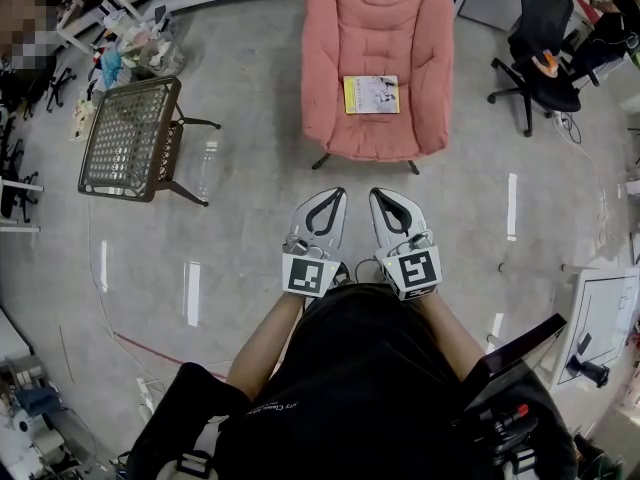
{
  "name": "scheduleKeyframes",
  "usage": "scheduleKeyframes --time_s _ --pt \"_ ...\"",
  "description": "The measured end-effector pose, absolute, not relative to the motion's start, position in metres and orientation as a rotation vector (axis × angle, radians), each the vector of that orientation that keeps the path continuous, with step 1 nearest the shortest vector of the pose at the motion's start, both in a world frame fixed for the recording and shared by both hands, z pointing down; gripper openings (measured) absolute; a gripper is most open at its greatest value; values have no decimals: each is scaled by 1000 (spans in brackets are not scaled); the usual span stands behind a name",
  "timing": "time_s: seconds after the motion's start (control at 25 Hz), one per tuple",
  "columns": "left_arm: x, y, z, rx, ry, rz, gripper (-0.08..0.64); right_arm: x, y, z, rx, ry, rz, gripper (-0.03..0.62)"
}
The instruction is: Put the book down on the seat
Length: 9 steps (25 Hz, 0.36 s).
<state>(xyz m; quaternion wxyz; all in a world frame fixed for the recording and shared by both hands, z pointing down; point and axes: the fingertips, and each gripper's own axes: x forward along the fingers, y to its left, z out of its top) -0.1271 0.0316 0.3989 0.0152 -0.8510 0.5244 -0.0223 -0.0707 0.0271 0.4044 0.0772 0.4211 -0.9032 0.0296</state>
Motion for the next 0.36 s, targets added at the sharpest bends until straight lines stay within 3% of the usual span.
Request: scheduleKeyframes --time_s 0.36 --pt "-150 22 396 -2634 1666 -58 0 -95 14 398 1230 -2714 65 8"
